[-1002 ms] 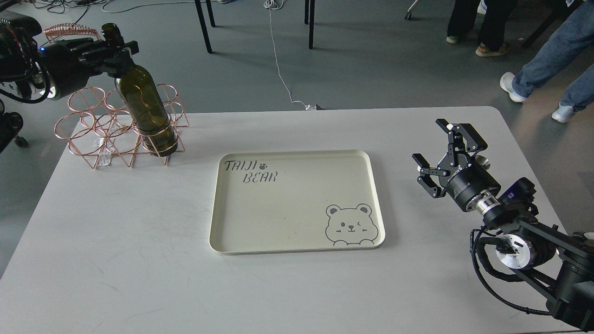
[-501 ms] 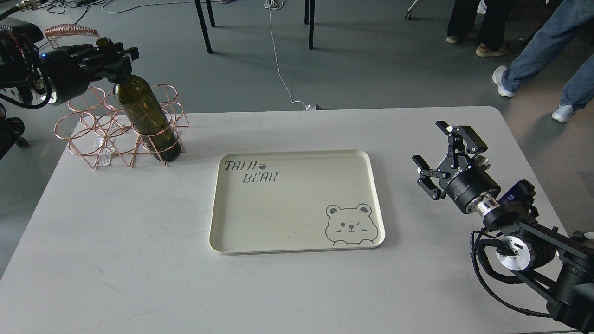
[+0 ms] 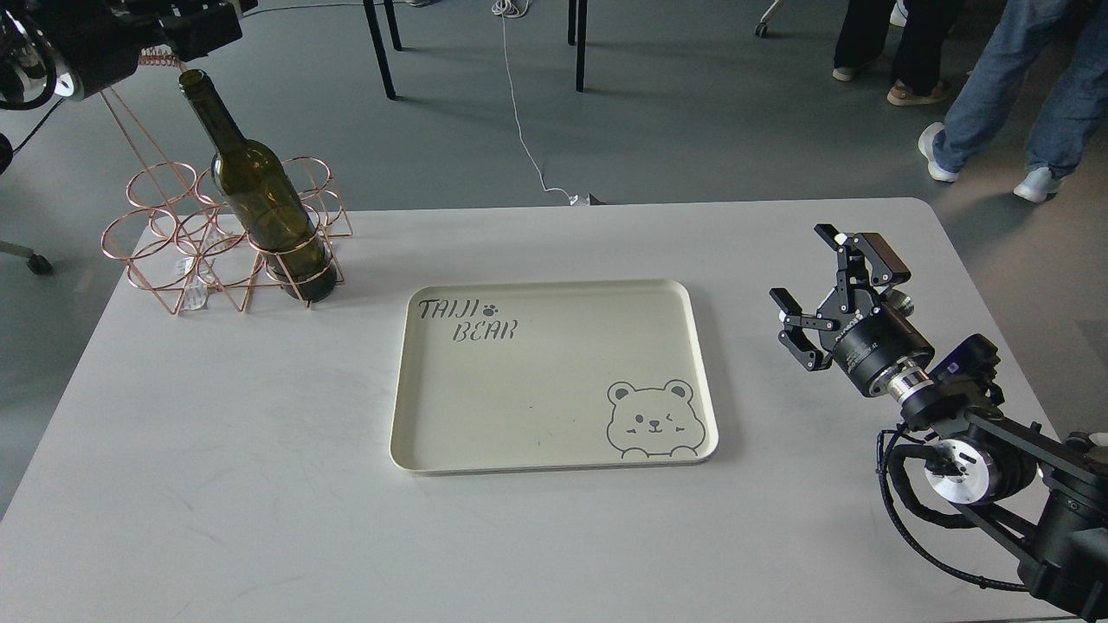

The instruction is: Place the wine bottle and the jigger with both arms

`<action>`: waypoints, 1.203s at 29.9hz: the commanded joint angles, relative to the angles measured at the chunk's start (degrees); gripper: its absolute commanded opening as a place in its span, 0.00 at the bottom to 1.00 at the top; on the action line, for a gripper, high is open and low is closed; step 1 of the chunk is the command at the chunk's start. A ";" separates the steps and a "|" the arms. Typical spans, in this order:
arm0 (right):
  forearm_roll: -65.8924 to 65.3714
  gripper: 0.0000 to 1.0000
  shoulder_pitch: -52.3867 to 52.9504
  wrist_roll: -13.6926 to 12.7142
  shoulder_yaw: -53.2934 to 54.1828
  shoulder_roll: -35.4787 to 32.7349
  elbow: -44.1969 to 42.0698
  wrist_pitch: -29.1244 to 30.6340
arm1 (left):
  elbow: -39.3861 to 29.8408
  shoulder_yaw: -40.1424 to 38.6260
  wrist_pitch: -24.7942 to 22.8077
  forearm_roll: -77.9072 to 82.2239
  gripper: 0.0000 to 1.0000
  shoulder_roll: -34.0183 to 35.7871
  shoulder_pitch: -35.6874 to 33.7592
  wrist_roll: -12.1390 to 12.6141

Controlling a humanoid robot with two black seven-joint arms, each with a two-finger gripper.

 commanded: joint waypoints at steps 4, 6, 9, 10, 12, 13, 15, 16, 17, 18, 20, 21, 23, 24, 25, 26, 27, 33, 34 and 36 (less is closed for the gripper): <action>-0.08 0.99 0.00 0.00 2.63 2.07 0.09 0.17 | -8.04 -0.31 -0.22 -24.77 0.98 0.02 -7.91 0.00; -0.08 0.99 0.09 0.00 2.81 3.39 -0.08 0.17 | -13.67 0.04 -0.22 -37.95 0.98 0.10 -7.82 0.00; 0.01 0.99 0.09 0.00 2.98 4.44 -0.08 0.09 | -22.55 0.66 -0.22 -55.37 0.98 0.37 -5.81 0.00; 0.01 0.99 0.09 0.00 3.07 4.62 -0.17 0.00 | -24.92 0.66 -0.22 -59.16 0.98 0.19 -3.88 0.00; 0.01 0.99 0.09 0.00 3.07 4.80 -0.52 -0.09 | -29.06 0.48 -0.22 -63.05 0.98 -0.25 0.15 0.00; -0.08 0.99 0.09 0.00 2.98 4.80 -0.61 -0.09 | -30.73 0.48 -0.14 -63.50 0.98 -0.42 2.09 0.00; -0.08 0.99 0.27 0.00 2.98 4.80 -1.39 0.00 | -33.02 -0.22 -0.05 -63.68 0.98 -1.65 8.14 0.00; 0.00 0.99 0.36 0.00 2.98 4.80 -1.92 0.00 | -33.47 -0.66 -0.05 -63.68 0.98 -2.61 11.31 0.00; 0.01 0.99 0.44 0.00 2.98 4.89 -2.36 0.00 | -33.56 -1.45 -0.05 -63.68 0.98 -3.84 14.47 0.00; 0.01 0.99 0.44 0.00 2.90 4.89 -2.54 0.00 | -33.56 -2.59 -0.13 -63.59 0.98 -5.07 17.46 0.00; 0.01 0.99 0.53 0.00 2.90 4.89 -2.54 0.17 | -33.56 -4.87 -0.31 -63.68 0.98 -7.09 22.82 0.00; 0.01 0.99 0.53 0.00 2.90 4.89 -2.46 0.26 | -33.56 -6.45 -0.31 -63.85 0.98 -8.50 25.29 0.00; 0.01 0.99 0.18 0.00 2.90 4.89 -2.28 0.26 | -33.47 -10.49 -0.40 -64.03 0.98 -12.18 31.52 0.00; 0.01 0.99 0.09 0.00 2.81 4.89 -2.10 0.26 | -33.47 -12.42 -0.57 -64.03 0.98 -13.77 34.43 0.00; 0.01 0.99 0.01 0.00 2.72 4.89 -2.02 0.26 | -33.47 -14.35 -1.01 -64.03 0.98 -15.35 37.33 0.00; 0.01 0.99 -0.08 0.00 2.63 4.89 -2.01 0.26 | -33.39 -16.37 -2.15 -64.03 0.98 -17.11 40.57 1.70; 0.01 0.99 -0.26 0.00 2.55 4.89 -1.93 0.26 | -33.12 -17.79 -3.55 -64.03 0.98 -18.25 42.87 3.72; 0.09 0.99 -1.05 0.00 2.28 4.89 -1.84 0.44 | -29.61 -27.72 -12.08 -64.03 0.98 -23.27 53.78 8.31; 0.09 0.99 -1.40 0.00 2.28 4.97 -1.75 0.44 | -28.91 -28.34 -12.18 -64.12 0.98 -23.54 54.40 8.31; 0.09 0.99 -1.66 0.00 2.28 5.41 -1.75 0.44 | -27.59 -28.70 -12.09 -64.12 0.98 -23.63 55.02 8.23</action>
